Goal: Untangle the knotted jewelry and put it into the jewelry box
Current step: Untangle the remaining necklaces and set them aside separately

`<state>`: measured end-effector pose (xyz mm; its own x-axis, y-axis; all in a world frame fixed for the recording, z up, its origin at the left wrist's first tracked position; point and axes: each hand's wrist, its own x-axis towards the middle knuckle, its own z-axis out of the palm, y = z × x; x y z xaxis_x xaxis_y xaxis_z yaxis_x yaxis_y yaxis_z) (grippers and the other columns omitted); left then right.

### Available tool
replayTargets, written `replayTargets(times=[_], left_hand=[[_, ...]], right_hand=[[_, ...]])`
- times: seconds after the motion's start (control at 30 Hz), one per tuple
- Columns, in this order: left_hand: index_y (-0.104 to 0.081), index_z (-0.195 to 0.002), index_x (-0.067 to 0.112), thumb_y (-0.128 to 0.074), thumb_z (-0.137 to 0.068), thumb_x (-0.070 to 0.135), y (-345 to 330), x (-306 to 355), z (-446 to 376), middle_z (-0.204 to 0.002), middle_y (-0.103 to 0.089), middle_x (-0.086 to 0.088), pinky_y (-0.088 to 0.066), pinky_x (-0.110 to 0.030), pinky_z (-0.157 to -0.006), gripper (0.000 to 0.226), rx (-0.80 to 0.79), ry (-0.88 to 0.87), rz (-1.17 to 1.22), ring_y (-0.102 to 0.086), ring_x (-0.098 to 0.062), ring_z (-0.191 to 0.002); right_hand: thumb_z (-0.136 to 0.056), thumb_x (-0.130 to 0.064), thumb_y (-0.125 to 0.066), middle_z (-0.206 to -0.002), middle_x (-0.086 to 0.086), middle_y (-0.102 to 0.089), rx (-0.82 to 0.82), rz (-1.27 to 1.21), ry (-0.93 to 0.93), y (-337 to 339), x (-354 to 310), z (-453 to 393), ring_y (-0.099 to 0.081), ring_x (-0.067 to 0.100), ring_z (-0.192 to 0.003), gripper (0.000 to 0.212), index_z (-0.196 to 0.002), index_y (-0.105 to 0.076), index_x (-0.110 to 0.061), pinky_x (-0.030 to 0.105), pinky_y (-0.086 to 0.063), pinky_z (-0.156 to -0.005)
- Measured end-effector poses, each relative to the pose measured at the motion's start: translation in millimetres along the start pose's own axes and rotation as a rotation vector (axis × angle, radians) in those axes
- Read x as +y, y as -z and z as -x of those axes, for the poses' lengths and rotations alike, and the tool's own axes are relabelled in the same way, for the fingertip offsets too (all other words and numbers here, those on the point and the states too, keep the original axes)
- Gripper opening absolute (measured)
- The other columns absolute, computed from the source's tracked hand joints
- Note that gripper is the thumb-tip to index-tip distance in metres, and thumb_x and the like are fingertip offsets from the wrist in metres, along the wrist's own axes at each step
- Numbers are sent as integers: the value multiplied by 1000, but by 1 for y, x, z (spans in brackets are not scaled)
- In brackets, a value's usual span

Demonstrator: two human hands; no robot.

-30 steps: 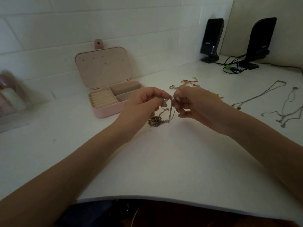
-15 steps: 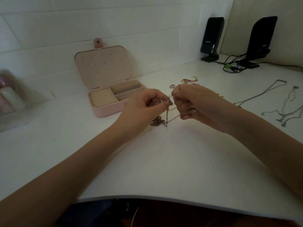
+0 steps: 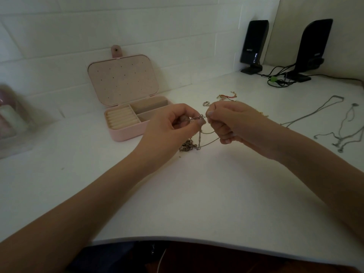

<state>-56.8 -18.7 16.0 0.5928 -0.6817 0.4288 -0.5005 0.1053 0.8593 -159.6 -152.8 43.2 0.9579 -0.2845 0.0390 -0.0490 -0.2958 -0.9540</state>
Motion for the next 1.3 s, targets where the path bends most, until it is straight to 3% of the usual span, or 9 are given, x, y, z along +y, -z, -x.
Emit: replayTargets(times=[0.13,0.4,0.6,0.8,1.03,1.3], left_hand=[[-63,-74,22,-70,-85,9,1,0,1,-53,-27,14,-25,-13,-49,18,13,-24,-44,-25,-4,-50],[-64,-76,17,-70,-85,11,2,6,3,-45,-27,13,-23,-11,-46,12,19,-58,-88,-23,-4,-44],[-63,-79,16,-73,-82,13,2,8,5,-45,-29,13,-27,-11,-48,11,3,-62,-120,-25,-4,-44],[-65,-78,19,-73,-81,6,1,10,5,-47,-28,13,-29,-9,-48,16,-18,-44,-107,-26,-4,-44],[-71,-75,19,-73,-81,9,5,17,3,-53,-29,0,-27,-12,-44,12,-21,20,31,-25,-7,-46],[-70,-69,18,-73,-79,10,3,19,3,-46,-33,8,-24,-10,-41,13,-89,119,78,-25,-2,-40]], right_hand=[[-94,-13,-44,-56,-7,-33,-10,24,-10,0,0,0,-27,9,-48,20,-75,-46,-15,19,-29,-45],[-96,-15,-44,-54,-6,-25,-44,44,13,0,-4,3,-21,10,-48,12,-88,-53,-13,20,-23,-44],[-97,-16,-42,-55,-6,-25,-34,42,-15,1,-4,1,-21,11,-47,29,-68,-41,-17,21,-24,-45],[-98,-17,-39,-52,-9,-25,-34,12,-31,2,-5,0,-21,9,-46,33,-66,-30,-19,19,-26,-43],[-100,-22,-44,-49,-11,-29,-33,7,22,8,-6,2,-23,9,-45,35,-67,-30,-20,18,-30,-45],[-99,-16,-47,-48,-8,-34,99,42,211,9,1,-3,-29,8,-45,38,-63,-36,-15,17,-33,-46]])
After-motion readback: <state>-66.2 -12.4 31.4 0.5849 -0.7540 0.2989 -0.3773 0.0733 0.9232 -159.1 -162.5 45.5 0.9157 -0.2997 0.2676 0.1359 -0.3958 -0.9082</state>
